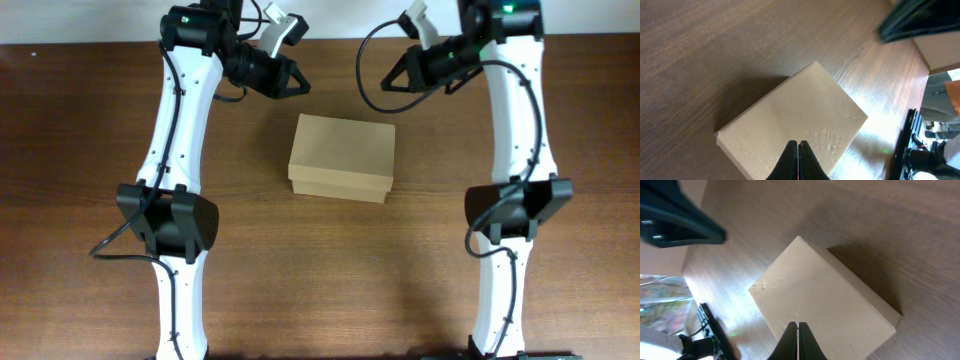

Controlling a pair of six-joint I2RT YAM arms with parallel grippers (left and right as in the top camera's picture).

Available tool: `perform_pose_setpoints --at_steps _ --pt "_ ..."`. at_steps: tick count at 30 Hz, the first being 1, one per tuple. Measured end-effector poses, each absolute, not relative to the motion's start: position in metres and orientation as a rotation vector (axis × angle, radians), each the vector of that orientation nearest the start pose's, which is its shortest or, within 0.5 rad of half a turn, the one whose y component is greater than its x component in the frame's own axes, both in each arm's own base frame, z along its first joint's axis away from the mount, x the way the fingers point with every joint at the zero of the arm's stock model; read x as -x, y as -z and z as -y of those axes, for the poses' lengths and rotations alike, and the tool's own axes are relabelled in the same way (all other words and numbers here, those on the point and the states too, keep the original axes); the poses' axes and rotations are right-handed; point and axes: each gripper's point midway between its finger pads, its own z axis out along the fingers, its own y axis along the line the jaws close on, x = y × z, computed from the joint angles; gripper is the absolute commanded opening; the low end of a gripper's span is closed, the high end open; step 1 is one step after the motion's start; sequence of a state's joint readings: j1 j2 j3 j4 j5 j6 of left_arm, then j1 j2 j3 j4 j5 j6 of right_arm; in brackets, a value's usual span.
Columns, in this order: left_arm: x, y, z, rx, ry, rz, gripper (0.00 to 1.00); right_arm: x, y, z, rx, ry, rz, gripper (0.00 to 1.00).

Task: Pack container
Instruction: 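Swing the lid over with both grippers to close the box, then press down on the closed lid with both grippers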

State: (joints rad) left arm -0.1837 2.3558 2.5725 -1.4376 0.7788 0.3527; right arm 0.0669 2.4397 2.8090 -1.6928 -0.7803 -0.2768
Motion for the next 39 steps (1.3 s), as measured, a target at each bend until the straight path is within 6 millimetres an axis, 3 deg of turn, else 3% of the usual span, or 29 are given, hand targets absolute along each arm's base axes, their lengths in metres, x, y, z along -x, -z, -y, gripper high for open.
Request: perform_pose_setpoints --at_steps 3,8,12,14,17,19,21,24,26,28,32,36,39 --pt "-0.464 -0.221 0.205 -0.854 0.982 -2.470 0.02 -0.460 -0.262 -0.142 0.553 -0.909 -2.572 0.04" --pt "-0.470 -0.212 0.193 -0.847 0.812 -2.528 0.02 -0.453 -0.283 -0.116 0.387 -0.549 -2.647 0.04" --pt "-0.470 -0.228 0.184 -0.841 0.576 -2.539 0.02 -0.444 -0.307 -0.102 0.300 -0.356 -2.623 0.04" --pt "-0.464 -0.237 0.183 -0.846 0.521 -2.540 0.02 -0.442 -0.307 -0.106 0.309 -0.329 -2.624 0.04" --pt "-0.461 -0.242 0.178 -0.831 0.456 -2.555 0.02 -0.433 -0.286 -0.115 0.343 -0.315 -2.708 0.04" --pt "-0.462 -0.239 0.172 -0.811 0.412 -2.574 0.02 -0.421 -0.270 -0.119 0.364 -0.308 -2.778 0.04" --pt "-0.463 -0.239 0.168 -0.804 0.373 -2.581 0.02 -0.401 -0.269 -0.127 0.410 -0.299 -2.811 0.04" --pt "-0.463 -0.246 0.162 -0.791 0.330 -2.574 0.02 -0.359 -0.299 -0.133 0.473 -0.269 -2.741 0.04" --pt "-0.461 -0.254 0.160 -0.787 0.316 -2.559 0.02 -0.335 -0.311 -0.122 0.464 -0.240 -2.712 0.04" --pt "-0.456 -0.258 0.160 -0.790 0.301 -2.553 0.02 -0.323 -0.302 -0.112 0.453 -0.197 -2.734 0.04" --pt "-0.448 -0.228 0.168 -0.851 0.190 -2.620 0.02 -0.341 -0.256 -0.114 0.456 -0.163 -2.794 0.04" --pt "-0.439 -0.209 0.176 -0.909 0.110 -2.657 0.02 -0.349 -0.232 -0.115 0.450 -0.157 -2.809 0.04" --pt "-0.435 -0.210 0.164 -0.884 0.019 -2.657 0.02 -0.356 -0.222 -0.110 0.421 -0.165 -2.809 0.04"
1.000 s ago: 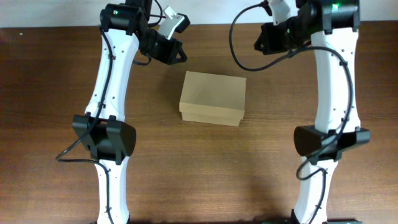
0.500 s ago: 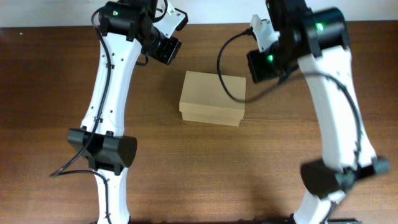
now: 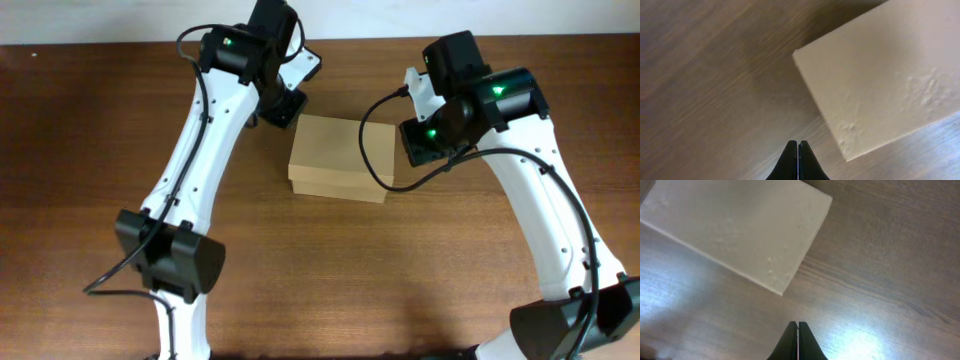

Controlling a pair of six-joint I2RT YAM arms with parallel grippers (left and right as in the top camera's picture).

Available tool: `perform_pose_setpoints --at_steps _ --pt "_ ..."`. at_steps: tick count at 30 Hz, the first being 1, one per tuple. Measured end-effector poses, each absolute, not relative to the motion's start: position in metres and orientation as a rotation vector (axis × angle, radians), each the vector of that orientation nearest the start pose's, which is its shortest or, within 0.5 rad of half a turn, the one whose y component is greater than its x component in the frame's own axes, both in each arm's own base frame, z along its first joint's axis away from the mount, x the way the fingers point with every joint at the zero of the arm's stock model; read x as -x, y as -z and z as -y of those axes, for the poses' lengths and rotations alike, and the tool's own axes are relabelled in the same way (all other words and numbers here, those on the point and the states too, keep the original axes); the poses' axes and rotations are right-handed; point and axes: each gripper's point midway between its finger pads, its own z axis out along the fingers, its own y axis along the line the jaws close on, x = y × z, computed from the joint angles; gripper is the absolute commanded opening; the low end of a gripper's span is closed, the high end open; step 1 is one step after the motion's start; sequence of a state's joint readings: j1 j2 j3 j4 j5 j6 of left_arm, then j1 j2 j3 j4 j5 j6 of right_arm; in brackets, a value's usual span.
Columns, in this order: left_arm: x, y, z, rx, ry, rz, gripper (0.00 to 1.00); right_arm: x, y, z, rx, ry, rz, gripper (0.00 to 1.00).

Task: Pack container
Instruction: 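Press down on the closed lid with both grippers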

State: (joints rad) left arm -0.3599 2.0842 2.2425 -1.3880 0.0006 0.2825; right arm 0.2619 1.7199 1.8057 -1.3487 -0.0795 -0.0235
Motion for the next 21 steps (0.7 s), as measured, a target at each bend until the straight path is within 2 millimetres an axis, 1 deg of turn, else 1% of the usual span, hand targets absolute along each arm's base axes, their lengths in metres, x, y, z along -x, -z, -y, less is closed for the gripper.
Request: perform_pose_setpoints --at_steps 1,3,4,5,6,8,10,11,12,14,21 --pt "-0.432 -0.214 0.159 -0.870 -0.008 -2.643 0.02 -0.358 -0.220 -0.106 0.405 -0.163 -2.814 0.04" --pt "-0.427 -0.234 0.149 -0.834 -0.063 -2.562 0.02 -0.362 -0.218 -0.100 0.377 -0.170 -2.808 0.04" --pt "-0.427 -0.244 0.148 -0.822 -0.071 -2.514 0.02 -0.363 -0.218 -0.099 0.369 -0.174 -2.806 0.04" --pt "-0.426 -0.246 0.149 -0.824 -0.069 -2.502 0.02 -0.364 -0.217 -0.099 0.370 -0.178 -2.803 0.04" --pt "-0.424 -0.243 0.152 -0.836 -0.057 -2.503 0.02 -0.366 -0.216 -0.101 0.371 -0.191 -2.799 0.04" --pt "-0.421 -0.227 0.158 -0.864 -0.015 -2.527 0.02 -0.371 -0.210 -0.106 0.375 -0.217 -2.804 0.04" --pt "-0.421 -0.216 0.163 -0.877 0.020 -2.538 0.02 -0.376 -0.197 -0.109 0.379 -0.232 -2.834 0.04" --pt "-0.418 -0.205 0.166 -0.890 0.048 -2.556 0.02 -0.378 -0.187 -0.111 0.382 -0.244 -2.857 0.04" --pt "-0.416 -0.198 0.167 -0.897 0.063 -2.568 0.02 -0.379 -0.180 -0.112 0.384 -0.251 -2.874 0.04" --pt "-0.413 -0.186 0.171 -0.910 0.101 -2.583 0.02 -0.382 -0.171 -0.115 0.385 -0.265 -2.896 0.04" --pt "-0.405 -0.169 0.185 -0.939 0.234 -2.590 0.02 -0.385 -0.147 -0.121 0.395 -0.299 -2.953 0.04"
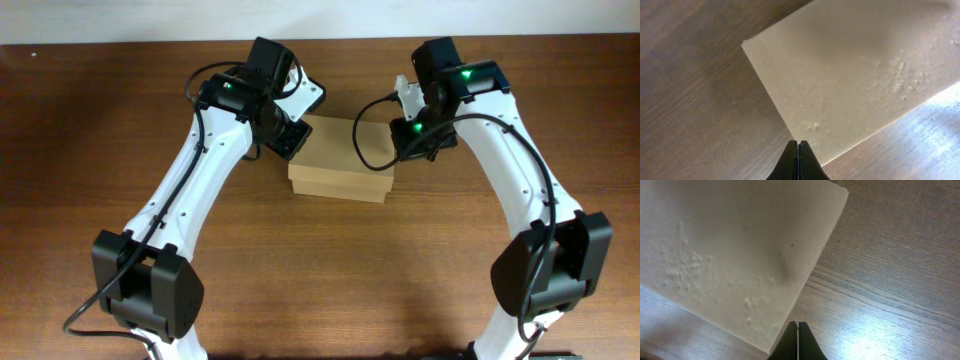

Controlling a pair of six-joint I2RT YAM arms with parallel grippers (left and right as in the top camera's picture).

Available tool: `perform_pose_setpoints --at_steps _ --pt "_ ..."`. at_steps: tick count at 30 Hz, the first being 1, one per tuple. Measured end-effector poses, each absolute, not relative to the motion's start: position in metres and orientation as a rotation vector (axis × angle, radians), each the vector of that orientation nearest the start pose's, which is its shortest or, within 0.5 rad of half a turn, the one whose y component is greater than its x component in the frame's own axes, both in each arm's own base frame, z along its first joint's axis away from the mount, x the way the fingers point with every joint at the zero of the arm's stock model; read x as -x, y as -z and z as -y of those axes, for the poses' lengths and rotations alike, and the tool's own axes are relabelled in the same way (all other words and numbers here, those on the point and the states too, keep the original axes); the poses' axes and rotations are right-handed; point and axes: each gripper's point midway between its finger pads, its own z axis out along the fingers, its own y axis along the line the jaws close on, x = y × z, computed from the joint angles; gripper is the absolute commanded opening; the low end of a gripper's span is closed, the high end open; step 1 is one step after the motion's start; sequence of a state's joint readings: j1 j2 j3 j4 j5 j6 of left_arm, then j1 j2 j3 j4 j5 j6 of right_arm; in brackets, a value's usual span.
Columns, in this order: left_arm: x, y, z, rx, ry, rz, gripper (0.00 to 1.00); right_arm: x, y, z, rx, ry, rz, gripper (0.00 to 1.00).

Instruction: Pack container

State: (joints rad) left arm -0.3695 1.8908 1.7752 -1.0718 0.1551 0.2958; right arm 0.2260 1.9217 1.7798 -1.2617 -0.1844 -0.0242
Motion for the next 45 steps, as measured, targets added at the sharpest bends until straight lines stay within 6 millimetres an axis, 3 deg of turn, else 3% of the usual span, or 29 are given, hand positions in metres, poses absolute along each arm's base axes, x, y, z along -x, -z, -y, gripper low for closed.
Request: perform_pose_setpoints --at_steps 4,10,16,20,32,35,38,41,44,45 --pt "-0.399 -0.164 0.195 -0.971 0.261 -2.594 0.02 -0.384 -0.137 -0.129 0.430 -0.302 -2.971 0.04" --pt "-0.390 -0.124 0.214 -1.055 0.287 -2.668 0.02 -0.382 -0.133 -0.131 0.448 -0.302 -2.982 0.04" --pt "-0.391 -0.121 0.215 -1.057 0.292 -2.674 0.02 -0.373 -0.113 -0.129 0.455 -0.299 -3.026 0.04" --pt "-0.390 -0.104 0.215 -1.066 0.292 -2.713 0.01 -0.363 -0.098 -0.126 0.456 -0.295 -3.069 0.04" --pt "-0.391 -0.101 0.212 -1.039 0.301 -2.706 0.02 -0.367 -0.097 -0.127 0.474 -0.295 -3.047 0.04" --pt "-0.404 -0.118 0.196 -0.994 0.234 -2.721 0.02 -0.372 -0.113 -0.123 0.454 -0.296 -3.027 0.04" --pt "-0.436 -0.172 0.189 -0.923 0.131 -2.613 0.02 -0.391 -0.160 -0.104 0.378 -0.285 -2.929 0.04" --pt "-0.449 -0.206 0.179 -0.880 0.010 -2.553 0.02 -0.402 -0.186 -0.085 0.330 -0.211 -2.874 0.04" --pt "-0.457 -0.217 0.154 -0.822 -0.121 -2.556 0.02 -0.409 -0.196 -0.057 0.267 -0.103 -2.860 0.04" --pt "-0.460 -0.216 0.136 -0.770 -0.151 -2.581 0.02 -0.411 -0.198 -0.044 0.226 -0.073 -2.859 0.04"
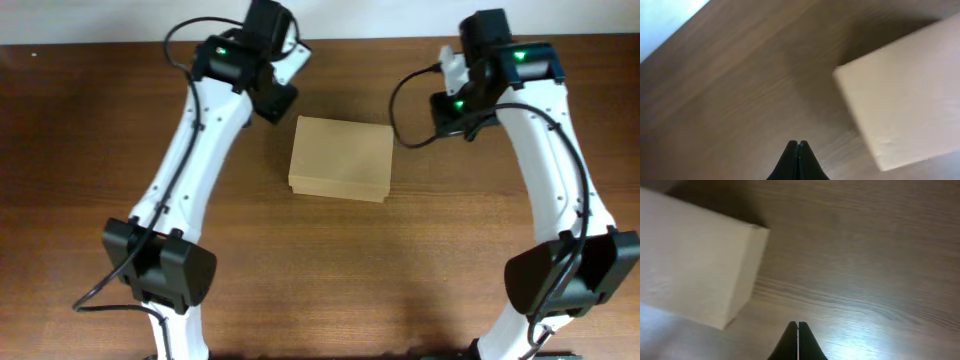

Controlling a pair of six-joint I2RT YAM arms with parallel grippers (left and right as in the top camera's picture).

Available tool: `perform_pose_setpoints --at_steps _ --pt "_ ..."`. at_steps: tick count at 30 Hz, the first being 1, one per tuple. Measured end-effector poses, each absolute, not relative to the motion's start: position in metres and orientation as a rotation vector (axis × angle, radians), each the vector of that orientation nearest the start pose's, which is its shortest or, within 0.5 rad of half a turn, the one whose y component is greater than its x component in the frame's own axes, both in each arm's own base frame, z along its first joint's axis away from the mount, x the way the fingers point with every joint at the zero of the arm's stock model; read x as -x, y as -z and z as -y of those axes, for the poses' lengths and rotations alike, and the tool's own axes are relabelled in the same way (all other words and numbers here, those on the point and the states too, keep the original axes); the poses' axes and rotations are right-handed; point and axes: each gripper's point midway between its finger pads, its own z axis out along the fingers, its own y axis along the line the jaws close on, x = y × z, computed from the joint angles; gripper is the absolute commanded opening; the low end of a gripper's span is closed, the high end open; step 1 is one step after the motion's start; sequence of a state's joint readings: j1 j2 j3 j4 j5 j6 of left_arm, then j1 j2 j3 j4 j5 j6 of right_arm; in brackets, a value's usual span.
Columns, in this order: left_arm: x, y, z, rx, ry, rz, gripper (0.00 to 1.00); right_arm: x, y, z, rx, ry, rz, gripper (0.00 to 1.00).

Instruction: Pack container

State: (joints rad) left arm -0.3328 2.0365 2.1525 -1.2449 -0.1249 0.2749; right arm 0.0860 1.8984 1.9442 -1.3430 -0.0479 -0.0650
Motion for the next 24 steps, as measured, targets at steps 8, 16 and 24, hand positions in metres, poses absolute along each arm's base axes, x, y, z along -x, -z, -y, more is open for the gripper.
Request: perform_pose_setpoints --at_steps 8,16,24 --pt "-0.476 -0.226 -0.037 -0.214 -0.266 -2.679 0.06 -0.411 -0.199 0.046 -0.062 -0.055 -2.858 0.04" --pt "-0.475 -0.227 -0.044 -0.172 -0.250 -2.680 1.00 -0.407 -0.200 0.063 -0.138 -0.129 -2.850 0.99" --pt "-0.475 -0.227 -0.044 -0.172 -0.250 -2.681 1.00 -0.408 -0.200 0.062 -0.136 -0.136 -2.849 0.99"
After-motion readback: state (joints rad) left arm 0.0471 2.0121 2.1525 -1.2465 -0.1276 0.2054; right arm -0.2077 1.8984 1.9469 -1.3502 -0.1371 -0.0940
